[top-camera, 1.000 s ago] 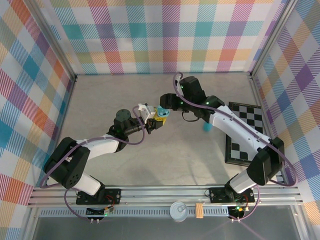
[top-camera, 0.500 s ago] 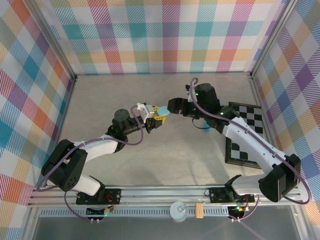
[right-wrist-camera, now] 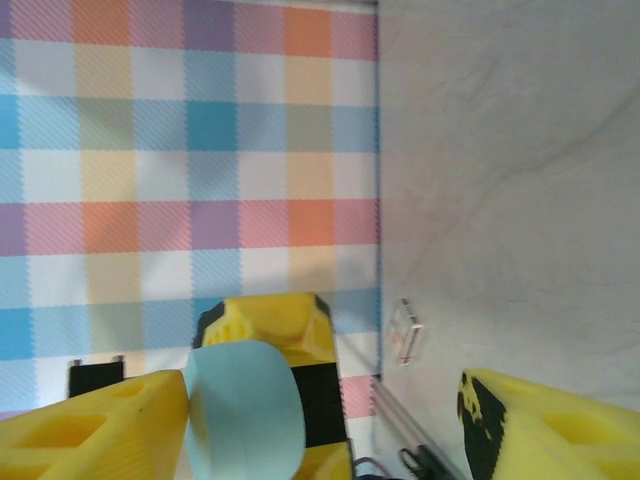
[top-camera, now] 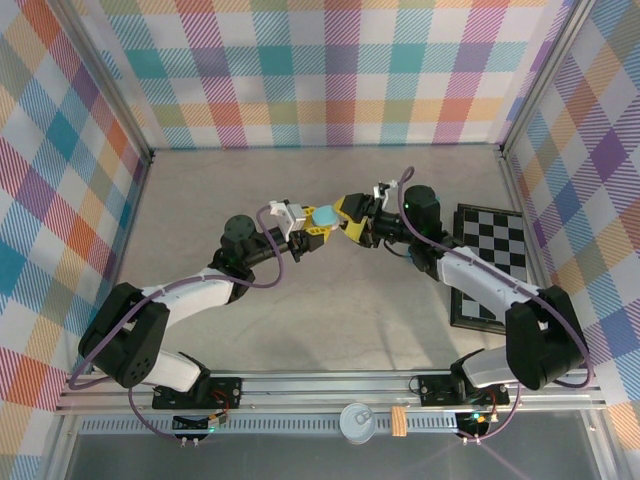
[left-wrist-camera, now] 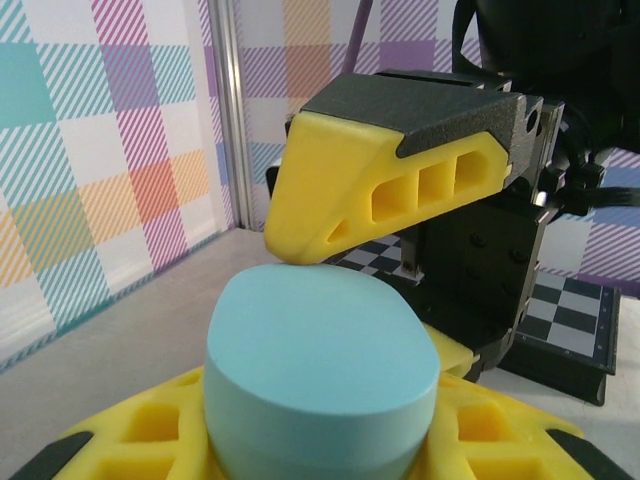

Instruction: Insert the wireless bluetooth earbuds into the charging case

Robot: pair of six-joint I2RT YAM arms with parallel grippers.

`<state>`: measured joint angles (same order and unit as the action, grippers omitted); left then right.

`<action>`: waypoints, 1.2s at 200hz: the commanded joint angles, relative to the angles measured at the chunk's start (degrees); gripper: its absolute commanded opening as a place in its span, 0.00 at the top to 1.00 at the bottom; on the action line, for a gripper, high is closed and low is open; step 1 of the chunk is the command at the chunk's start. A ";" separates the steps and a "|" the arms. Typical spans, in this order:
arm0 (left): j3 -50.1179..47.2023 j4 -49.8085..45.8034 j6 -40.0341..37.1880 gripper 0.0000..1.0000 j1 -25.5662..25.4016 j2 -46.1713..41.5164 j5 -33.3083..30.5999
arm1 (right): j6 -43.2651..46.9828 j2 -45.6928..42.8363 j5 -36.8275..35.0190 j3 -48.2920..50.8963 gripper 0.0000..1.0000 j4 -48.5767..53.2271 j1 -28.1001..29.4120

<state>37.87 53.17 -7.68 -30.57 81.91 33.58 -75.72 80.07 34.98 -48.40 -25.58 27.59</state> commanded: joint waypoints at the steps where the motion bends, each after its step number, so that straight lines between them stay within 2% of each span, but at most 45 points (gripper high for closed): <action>1: 2.29 4.31 1.64 0.67 0.16 -0.14 2.07 | -6.40 1.74 3.07 0.33 0.34 -12.07 1.67; 21: 2.39 4.40 1.90 0.67 -0.01 -0.30 2.36 | -7.64 3.17 3.15 0.15 0.42 -14.55 2.11; 35: 2.39 4.25 1.84 0.67 -0.11 -0.51 2.29 | -8.53 4.01 3.33 -0.06 0.53 -15.84 2.29; 76: 2.41 3.01 1.20 0.67 -0.19 0.03 1.32 | -9.89 3.74 2.99 0.80 0.73 -16.98 2.56; 124: 2.74 -0.77 -1.20 0.64 -0.28 0.07 -0.06 | -7.15 1.39 1.28 1.33 0.89 -13.13 2.56; 142: 2.98 -2.24 -1.64 0.51 -0.28 0.12 -0.55 | -5.57 0.38 -0.14 1.10 0.90 -10.99 2.55; 161: 3.38 -3.21 -1.42 0.29 -0.27 0.49 -0.89 | -4.09 -0.72 -1.89 1.09 0.90 -7.83 2.56; 196: 3.67 -3.09 1.32 0.00 -0.37 1.48 -3.01 | -0.02 -3.28 -5.58 1.52 0.90 -2.35 2.34; 240: 2.36 -5.22 0.53 0.00 -0.55 -1.83 -3.76 | 4.21 -5.19 -8.25 3.21 0.90 2.73 0.24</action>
<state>40.07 49.25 -6.85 -30.68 82.74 30.46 -75.72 76.38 29.30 -46.54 -26.72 29.15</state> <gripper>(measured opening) 0.995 0.269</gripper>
